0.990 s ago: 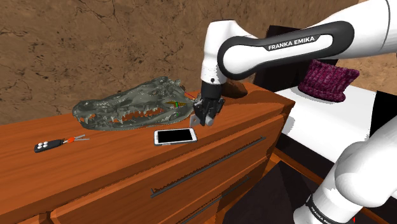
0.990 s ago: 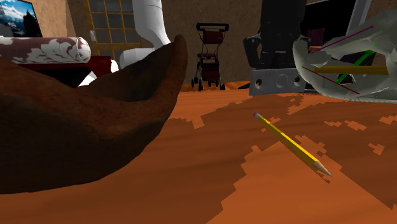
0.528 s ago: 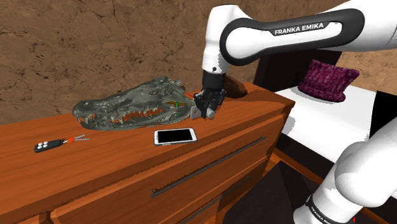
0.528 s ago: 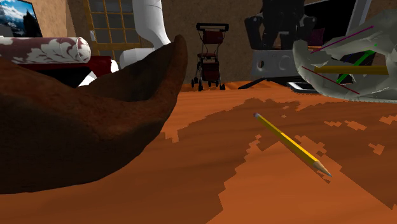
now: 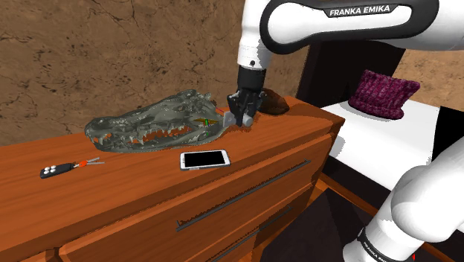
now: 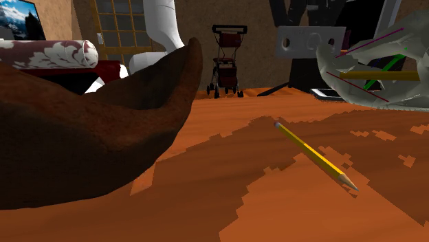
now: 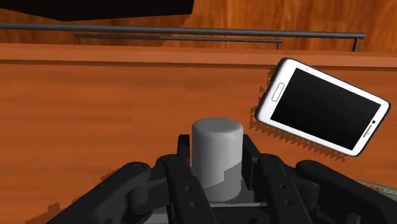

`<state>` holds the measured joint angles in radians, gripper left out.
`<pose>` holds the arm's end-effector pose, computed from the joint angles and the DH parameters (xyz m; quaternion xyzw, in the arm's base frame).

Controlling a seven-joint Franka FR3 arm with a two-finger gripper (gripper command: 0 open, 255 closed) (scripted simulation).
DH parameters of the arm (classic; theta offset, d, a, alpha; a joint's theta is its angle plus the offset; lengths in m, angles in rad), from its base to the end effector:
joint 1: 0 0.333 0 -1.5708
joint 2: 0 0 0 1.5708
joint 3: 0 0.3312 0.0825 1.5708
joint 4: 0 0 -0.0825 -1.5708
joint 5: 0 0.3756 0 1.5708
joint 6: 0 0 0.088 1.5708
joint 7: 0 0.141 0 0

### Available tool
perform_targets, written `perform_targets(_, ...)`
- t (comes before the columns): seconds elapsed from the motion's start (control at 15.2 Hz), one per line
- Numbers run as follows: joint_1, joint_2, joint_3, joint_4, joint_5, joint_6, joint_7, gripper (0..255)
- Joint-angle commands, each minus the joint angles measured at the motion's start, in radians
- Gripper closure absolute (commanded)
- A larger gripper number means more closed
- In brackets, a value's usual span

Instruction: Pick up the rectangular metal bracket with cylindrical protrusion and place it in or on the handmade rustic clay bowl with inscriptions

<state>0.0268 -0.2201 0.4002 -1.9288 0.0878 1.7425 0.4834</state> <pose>0.4339 0.2258 0.5569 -0.9992 0.0393 -0.0075 0.0045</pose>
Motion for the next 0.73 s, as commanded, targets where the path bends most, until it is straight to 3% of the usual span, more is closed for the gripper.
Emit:
perform_targets(0.0, -0.001, 0.000, -0.001, 0.025, 0.000, -0.026, 0.000, 255)
perform_targets(0.66, -0.004, 0.026, -0.002, 0.187, -0.012, -0.162, 0.010, 255)
